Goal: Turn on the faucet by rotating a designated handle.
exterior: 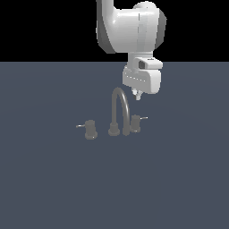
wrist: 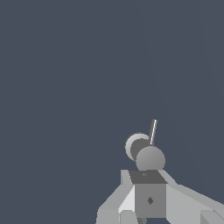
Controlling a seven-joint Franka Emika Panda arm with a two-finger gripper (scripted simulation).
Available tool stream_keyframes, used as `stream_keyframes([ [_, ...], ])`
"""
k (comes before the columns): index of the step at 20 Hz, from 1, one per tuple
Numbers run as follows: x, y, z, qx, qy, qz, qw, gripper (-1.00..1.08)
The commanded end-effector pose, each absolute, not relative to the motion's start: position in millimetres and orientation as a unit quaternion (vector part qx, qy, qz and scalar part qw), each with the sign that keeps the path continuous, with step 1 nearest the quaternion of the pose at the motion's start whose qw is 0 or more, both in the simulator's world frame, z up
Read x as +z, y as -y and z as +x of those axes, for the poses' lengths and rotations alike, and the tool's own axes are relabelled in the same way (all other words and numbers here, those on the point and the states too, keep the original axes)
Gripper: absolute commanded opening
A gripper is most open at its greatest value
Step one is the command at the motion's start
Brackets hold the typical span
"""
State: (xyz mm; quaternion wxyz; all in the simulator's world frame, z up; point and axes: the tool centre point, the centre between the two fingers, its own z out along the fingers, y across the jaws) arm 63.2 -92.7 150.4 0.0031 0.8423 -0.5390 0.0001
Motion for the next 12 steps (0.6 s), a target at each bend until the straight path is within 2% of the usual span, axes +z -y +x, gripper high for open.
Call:
stream_keyframes([
  [1,127,98,68,0.001,0.561,0.828,0.002,-1.00],
  [12,68,110,74,0.000,0.613,0.790,0.000,-1.00],
])
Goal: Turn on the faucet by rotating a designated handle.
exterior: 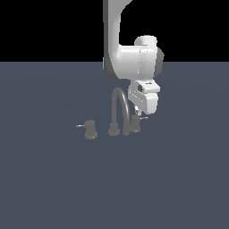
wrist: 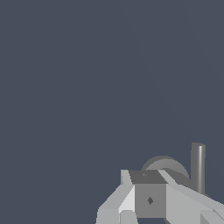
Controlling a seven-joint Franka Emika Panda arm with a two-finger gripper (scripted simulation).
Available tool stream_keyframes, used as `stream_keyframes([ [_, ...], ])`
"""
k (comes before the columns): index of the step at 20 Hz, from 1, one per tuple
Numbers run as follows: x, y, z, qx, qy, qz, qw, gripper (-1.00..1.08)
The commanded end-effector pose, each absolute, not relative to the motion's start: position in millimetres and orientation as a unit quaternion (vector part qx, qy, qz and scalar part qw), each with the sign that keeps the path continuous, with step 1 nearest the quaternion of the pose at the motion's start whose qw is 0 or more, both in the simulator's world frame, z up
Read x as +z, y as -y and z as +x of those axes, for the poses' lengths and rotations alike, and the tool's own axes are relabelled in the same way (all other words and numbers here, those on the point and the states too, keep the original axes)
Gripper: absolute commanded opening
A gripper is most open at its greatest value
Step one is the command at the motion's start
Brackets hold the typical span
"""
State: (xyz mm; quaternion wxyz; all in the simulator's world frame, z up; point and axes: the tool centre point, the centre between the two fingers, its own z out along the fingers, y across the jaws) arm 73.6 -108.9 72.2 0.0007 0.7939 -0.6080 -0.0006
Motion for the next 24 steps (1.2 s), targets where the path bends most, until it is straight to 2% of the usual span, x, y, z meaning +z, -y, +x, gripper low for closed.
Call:
stream_keyframes([
  [1,66,110,74,0.000,0.614,0.789,0.000,-1.00],
  [8,63,111,74,0.000,0.616,0.788,0.000,-1.00],
  [16,63,134,50,0.000,0.616,0.787,0.000,-1.00],
  [18,63,127,56,0.002,0.614,0.789,-0.002,-1.00],
  [24,63,130,37,0.001,0.615,0.789,-0.002,-1.00],
])
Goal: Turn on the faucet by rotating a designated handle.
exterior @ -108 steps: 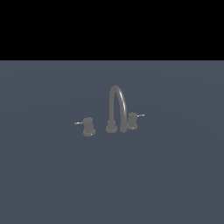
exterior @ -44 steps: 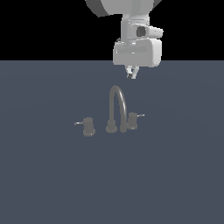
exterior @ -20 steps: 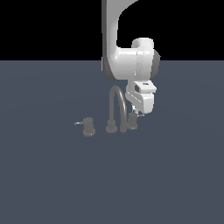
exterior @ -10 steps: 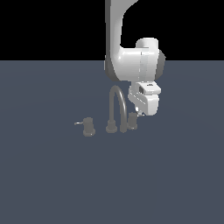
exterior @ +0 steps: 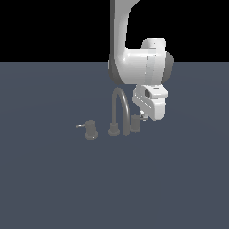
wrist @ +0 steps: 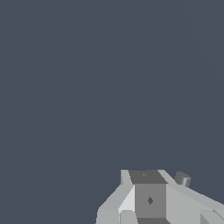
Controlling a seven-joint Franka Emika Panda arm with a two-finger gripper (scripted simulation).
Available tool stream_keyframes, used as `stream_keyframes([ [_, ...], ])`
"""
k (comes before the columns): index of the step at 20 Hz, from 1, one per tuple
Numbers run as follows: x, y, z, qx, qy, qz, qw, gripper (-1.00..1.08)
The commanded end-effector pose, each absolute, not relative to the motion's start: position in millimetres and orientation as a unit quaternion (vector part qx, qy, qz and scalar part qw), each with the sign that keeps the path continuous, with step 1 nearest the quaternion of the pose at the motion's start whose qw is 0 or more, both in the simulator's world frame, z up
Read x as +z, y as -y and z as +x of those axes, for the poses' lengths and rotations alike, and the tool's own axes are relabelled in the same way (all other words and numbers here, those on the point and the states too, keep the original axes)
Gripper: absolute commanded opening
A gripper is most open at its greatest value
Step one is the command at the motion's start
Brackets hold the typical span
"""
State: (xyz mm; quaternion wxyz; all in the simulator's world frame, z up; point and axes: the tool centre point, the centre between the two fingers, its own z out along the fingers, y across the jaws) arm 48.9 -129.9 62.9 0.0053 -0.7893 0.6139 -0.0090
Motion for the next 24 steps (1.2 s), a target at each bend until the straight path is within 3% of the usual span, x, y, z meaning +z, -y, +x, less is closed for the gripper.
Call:
stream_keyframes([
  [1,63,131,34,-0.001,-0.615,-0.788,0.001,-1.00],
  [8,63,135,10,0.000,-0.616,-0.788,0.000,-1.00],
  [10,63,136,21,-0.008,-0.616,-0.788,0.004,-1.00],
  [22,63,108,-16,0.000,-0.616,-0.787,0.000,-1.00],
  [24,64,128,-12,-0.007,-0.627,-0.779,-0.001,-1.00],
])
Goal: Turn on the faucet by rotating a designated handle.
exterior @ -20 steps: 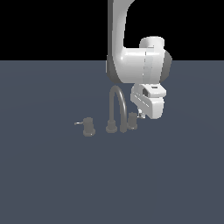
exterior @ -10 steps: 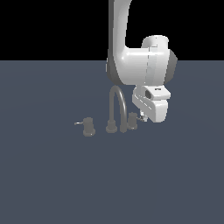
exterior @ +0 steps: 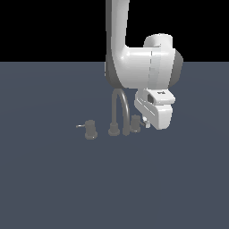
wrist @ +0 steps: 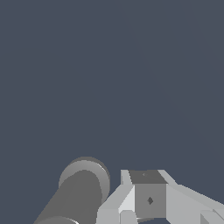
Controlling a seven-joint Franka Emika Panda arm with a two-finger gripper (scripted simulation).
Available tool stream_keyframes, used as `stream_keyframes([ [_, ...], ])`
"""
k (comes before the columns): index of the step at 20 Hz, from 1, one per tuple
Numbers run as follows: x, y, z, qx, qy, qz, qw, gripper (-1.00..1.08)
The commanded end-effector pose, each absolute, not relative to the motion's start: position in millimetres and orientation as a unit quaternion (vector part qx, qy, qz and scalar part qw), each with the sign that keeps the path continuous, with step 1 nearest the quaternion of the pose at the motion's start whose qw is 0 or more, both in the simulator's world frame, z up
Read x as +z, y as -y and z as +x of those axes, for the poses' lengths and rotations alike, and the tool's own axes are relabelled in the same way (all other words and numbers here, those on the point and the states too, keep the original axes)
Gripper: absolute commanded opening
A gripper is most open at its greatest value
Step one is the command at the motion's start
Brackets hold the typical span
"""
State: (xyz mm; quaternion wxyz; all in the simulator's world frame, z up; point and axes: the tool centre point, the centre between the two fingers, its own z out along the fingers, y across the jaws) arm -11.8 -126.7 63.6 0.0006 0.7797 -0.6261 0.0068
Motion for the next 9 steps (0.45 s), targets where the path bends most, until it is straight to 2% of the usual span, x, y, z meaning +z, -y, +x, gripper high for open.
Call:
stream_keyframes([
  [1,63,121,-12,0.006,0.626,0.780,0.000,-1.00],
  [9,63,71,-15,0.000,0.617,0.787,0.000,-1.00],
])
